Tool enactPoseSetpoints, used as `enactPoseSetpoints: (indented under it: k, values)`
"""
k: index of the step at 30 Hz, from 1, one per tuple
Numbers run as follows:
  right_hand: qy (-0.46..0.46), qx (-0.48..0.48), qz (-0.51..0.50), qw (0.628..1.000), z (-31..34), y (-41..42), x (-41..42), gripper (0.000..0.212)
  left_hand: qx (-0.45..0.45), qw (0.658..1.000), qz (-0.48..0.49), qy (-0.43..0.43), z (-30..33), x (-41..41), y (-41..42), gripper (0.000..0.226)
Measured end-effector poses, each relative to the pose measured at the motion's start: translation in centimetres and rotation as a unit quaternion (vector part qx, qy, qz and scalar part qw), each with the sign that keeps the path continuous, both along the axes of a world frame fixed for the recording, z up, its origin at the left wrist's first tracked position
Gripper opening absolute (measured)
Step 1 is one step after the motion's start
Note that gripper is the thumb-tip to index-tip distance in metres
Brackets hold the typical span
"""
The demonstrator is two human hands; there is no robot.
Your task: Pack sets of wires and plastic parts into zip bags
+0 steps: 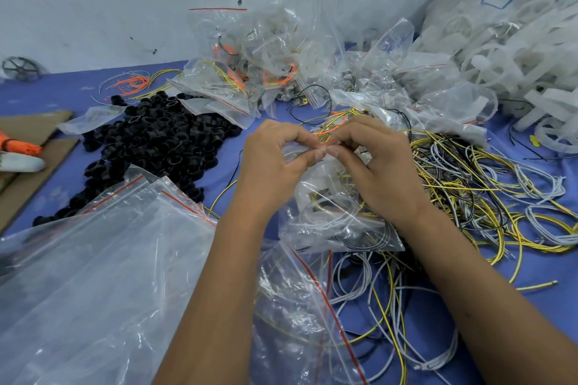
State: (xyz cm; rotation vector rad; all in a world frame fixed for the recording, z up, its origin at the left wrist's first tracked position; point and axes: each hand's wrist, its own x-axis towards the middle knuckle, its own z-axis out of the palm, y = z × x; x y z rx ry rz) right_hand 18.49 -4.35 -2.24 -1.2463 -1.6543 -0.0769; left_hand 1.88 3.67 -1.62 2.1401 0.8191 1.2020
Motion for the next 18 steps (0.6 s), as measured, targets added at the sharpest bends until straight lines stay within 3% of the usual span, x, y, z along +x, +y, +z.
enactPoseSetpoints:
  k: [8, 18]
  values:
    - [0.0, 0.002, -0.009, 1.0, -0.01, 0.05, 0.02, 0.005, 0.023, 0.999, -0.002, 0.034, -0.17, -0.22, 0.29, 0.01]
    - [-0.015, -0.001, -0.02, 1.0, -0.03, 0.09, 0.1, 0.004, 0.035, 0.999, -0.028, 0.016, -0.6, 0.19, 0.59, 0.013]
